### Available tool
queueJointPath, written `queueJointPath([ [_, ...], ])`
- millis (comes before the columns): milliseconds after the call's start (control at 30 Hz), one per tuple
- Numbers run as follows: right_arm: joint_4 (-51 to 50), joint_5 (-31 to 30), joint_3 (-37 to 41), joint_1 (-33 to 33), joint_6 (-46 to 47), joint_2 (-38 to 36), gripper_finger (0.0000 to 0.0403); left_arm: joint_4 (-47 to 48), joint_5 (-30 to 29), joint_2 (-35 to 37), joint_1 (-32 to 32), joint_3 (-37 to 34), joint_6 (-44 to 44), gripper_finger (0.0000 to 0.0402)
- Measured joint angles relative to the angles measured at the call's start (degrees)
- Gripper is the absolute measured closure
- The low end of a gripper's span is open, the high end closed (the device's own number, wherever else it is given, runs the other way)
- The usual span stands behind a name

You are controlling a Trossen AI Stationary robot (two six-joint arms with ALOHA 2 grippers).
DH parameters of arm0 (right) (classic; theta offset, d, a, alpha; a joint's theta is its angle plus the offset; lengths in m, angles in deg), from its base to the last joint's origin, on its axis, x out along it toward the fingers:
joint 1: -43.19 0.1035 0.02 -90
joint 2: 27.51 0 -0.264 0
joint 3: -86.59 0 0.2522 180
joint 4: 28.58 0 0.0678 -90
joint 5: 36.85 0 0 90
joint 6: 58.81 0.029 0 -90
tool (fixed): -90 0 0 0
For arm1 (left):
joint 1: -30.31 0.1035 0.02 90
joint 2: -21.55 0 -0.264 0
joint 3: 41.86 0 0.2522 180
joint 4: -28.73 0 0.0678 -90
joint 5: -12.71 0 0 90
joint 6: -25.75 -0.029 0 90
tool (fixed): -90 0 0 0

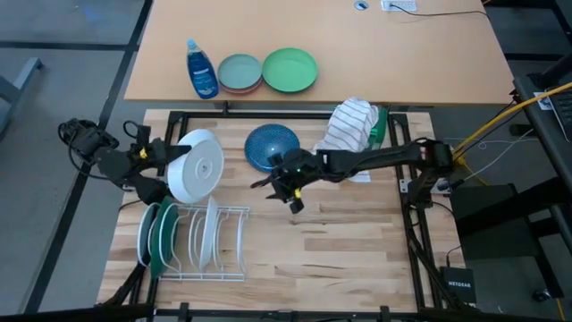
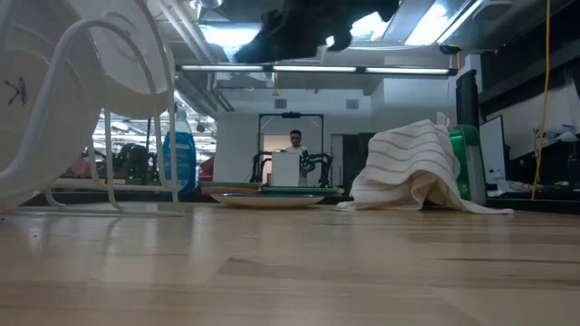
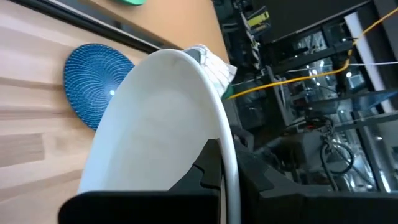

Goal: Sort dishes
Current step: Put the white plate in the white dish rack

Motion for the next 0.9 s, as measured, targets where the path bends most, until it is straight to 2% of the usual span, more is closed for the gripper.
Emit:
queueJointPath([
  [100,5.9,0.9,0.0,-0.1,-0.6,2.5,0.0221,2.7,0.2,0.3,0.2,0.1,1.4,0.0401],
  [333,14.8,8.6,0.0,-0.1,-0.6,7.5,0.0221,5.3,0.4,0.6,0.2,0.2,3.5,0.0401],
  [667,27.2,13.7,-0.1,-0.1,0.2,14.1,0.0221,8.7,0.8,0.6,0.2,0.2,6.4,0.0401],
  [900,29.8,15.1,-2.4,-0.1,4.8,17.4,0.0221,9.1,1.2,0.6,0.2,0.2,6.5,0.0401],
])
